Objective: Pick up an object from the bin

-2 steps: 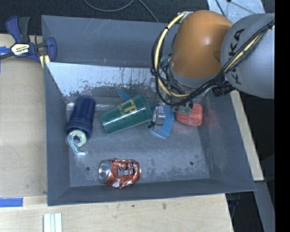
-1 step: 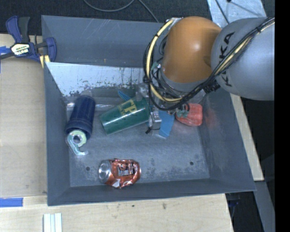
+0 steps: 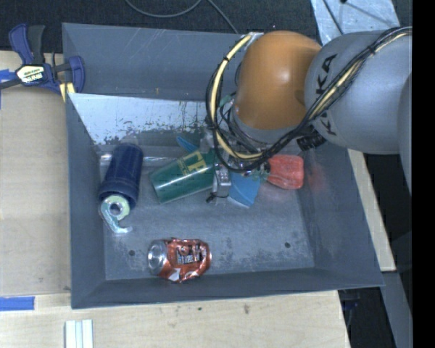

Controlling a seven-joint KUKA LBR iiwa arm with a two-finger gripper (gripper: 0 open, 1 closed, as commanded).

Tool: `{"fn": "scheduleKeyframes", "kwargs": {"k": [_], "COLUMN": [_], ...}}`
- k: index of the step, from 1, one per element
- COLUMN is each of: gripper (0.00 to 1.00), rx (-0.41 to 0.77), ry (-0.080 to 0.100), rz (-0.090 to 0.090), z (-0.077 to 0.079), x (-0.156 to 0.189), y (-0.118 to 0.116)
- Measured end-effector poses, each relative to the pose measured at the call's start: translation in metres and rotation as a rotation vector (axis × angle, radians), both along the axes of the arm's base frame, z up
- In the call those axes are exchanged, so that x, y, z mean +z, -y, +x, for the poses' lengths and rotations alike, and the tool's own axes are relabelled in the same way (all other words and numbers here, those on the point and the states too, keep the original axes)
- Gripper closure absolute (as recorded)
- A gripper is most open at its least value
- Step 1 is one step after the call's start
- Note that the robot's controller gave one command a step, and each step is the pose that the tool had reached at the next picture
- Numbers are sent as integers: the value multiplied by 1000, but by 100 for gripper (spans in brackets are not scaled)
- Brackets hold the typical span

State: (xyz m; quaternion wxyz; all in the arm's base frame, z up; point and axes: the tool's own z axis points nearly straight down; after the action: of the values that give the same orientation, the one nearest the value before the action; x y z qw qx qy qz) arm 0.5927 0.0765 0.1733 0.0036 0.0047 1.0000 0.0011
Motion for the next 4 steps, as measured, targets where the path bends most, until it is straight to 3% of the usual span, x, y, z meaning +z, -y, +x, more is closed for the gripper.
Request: {"fn": "scheduleKeyframes", "kwargs": {"k": [1,2,3,4], "gripper": [0,100,100,100], "rx": [170,209,209,216], "ry": [7,-7,-7,-9], "rz": [-2,2,3,1], "z": [13,18,18,18], "x": [-34,-86,-86,-47], "y": [11,11,10,13]}}
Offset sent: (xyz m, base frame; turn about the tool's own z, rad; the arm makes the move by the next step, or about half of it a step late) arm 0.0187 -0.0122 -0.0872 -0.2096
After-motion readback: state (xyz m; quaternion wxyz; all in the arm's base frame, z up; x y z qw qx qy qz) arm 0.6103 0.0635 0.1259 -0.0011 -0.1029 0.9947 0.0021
